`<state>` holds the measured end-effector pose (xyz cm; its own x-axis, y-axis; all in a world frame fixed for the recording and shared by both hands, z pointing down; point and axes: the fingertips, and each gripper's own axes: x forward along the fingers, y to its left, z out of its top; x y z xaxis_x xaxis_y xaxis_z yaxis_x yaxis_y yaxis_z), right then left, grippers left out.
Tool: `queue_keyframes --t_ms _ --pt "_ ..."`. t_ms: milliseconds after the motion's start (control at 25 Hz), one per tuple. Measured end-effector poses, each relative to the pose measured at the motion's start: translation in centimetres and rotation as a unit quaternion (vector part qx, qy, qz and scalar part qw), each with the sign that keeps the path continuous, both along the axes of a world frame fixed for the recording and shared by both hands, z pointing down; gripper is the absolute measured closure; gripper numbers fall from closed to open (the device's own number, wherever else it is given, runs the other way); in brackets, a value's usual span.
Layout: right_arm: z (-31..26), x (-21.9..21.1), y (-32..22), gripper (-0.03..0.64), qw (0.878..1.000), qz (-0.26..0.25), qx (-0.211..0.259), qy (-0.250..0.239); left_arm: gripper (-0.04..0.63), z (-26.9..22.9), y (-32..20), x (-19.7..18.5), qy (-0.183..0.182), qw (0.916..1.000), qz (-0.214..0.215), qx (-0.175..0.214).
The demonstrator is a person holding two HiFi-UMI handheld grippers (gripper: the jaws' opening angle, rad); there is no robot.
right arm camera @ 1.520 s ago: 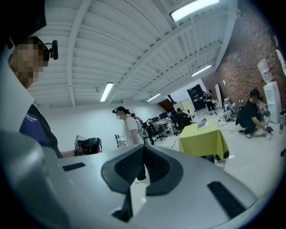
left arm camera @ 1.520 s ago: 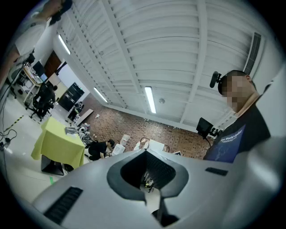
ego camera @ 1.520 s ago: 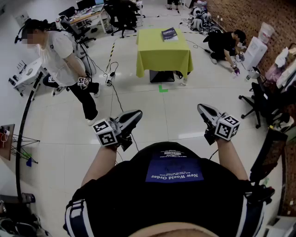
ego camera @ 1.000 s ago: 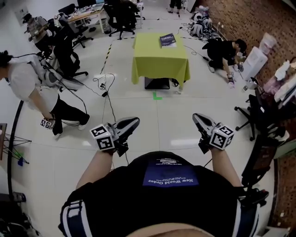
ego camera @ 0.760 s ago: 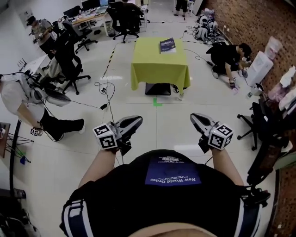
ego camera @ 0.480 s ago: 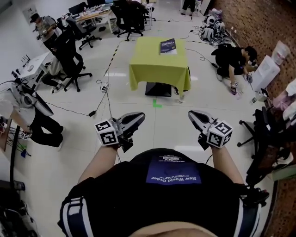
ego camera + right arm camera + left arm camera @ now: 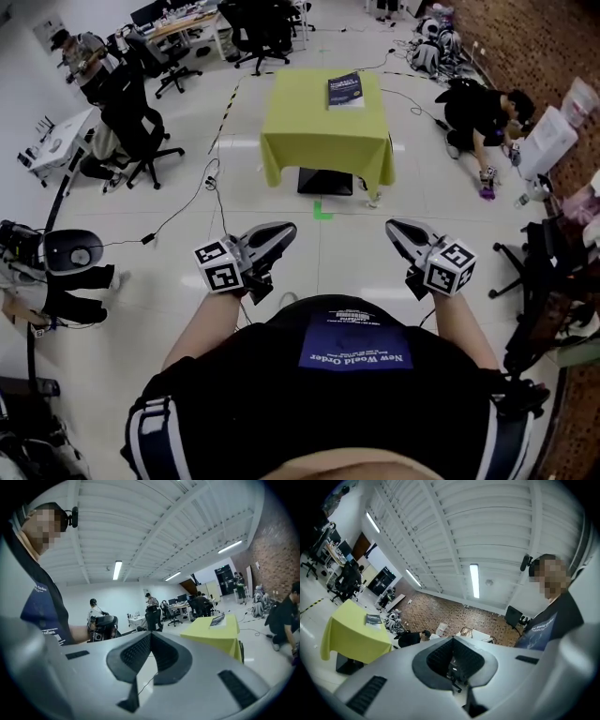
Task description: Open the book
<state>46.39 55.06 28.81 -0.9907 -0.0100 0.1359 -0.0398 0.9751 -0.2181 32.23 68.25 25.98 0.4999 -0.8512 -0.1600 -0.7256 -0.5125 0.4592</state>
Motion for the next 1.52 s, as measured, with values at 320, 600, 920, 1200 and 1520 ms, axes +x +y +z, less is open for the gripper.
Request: queue_keyframes --t_ms 320,600,920,1200,1520 --pt "-3.6 -12.6 -4.6 0.629 0.998 0.049 0.032 -0.018 0.589 -2.0 -4.5 -14.6 -0.022 0.9993 0.024 0.021" --pt "-3.2 -19.5 -7.8 0.629 0.996 0.078 0.027 -0.019 0.589 -1.5 -8.3 -22.1 -0.03 0.9984 0.041 0.024" --pt "-2.4 -23.3 -15.0 0.618 0.997 0.07 0.015 -0.012 0.589 -0.3 -14.4 -25.4 -0.022 0.9992 0.033 0.01" --pt "-2.2 -25.9 -26.0 0.612 1.0 0.01 0.012 -0.028 0.589 -0.9 -23.9 -25.8 -0.042 0.9991 -0.011 -0.001" --pt "-4.3 -27.8 -38.3 0.598 0.997 -0.062 0.026 -0.025 0.589 -2.6 -35.1 -24.3 -0.037 0.9977 -0.057 -0.001"
